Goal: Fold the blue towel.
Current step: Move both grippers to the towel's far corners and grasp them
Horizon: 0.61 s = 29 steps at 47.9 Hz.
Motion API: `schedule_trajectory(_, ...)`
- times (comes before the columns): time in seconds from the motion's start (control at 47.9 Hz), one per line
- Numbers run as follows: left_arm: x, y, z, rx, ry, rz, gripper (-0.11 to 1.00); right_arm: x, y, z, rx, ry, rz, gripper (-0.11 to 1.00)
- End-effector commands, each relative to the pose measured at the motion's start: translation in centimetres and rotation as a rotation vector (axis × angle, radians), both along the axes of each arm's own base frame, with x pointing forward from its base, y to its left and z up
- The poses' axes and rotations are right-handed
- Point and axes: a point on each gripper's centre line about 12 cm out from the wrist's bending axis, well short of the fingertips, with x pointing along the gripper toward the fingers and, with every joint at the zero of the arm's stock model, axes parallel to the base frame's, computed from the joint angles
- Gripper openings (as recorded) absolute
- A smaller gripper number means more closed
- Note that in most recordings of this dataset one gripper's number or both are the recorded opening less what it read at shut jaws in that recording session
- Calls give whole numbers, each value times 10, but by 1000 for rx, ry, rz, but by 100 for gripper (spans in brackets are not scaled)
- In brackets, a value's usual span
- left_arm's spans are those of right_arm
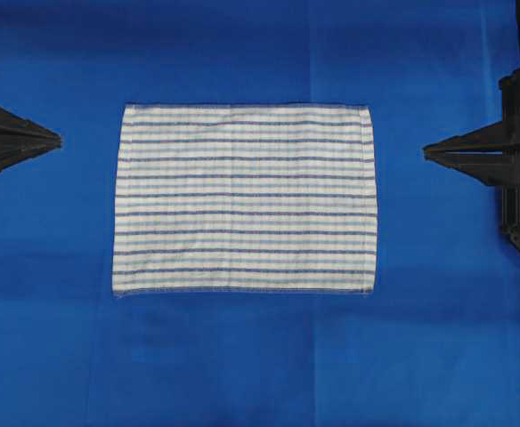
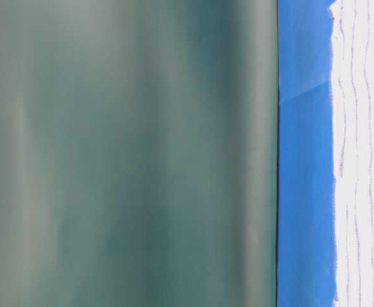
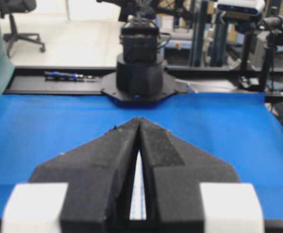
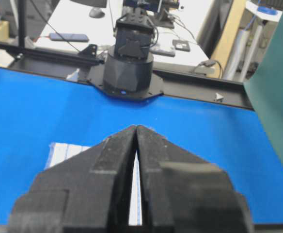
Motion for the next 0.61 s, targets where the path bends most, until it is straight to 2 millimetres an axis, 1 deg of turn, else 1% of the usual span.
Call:
schedule_trajectory(0.0,4,1,10,-21,-21,5,0,3,-5,16,-8,-44,-23,0)
schedule_trajectory(0.063,4,2,10,-21,-23,9,0,5,-10,17,-6,-38,-51,-3)
schedule_trajectory(0.125,4,3,9,-22,-19,14,0,7,-21,14,-4,-18,-100,-6)
schedule_trajectory(0.251,10,11,0,-11,20,56,0,10,-44,0,27,43,-208,-6)
schedule_trajectory(0.334,14,25,-9,-10,61,120,0,14,-57,-13,56,100,-265,-6)
schedule_trajectory(0.46,21,49,-29,-26,144,226,0,18,-68,-28,82,160,-311,-6)
schedule_trajectory(0.585,27,66,-47,-48,219,287,1,24,-81,-47,123,232,-361,-4)
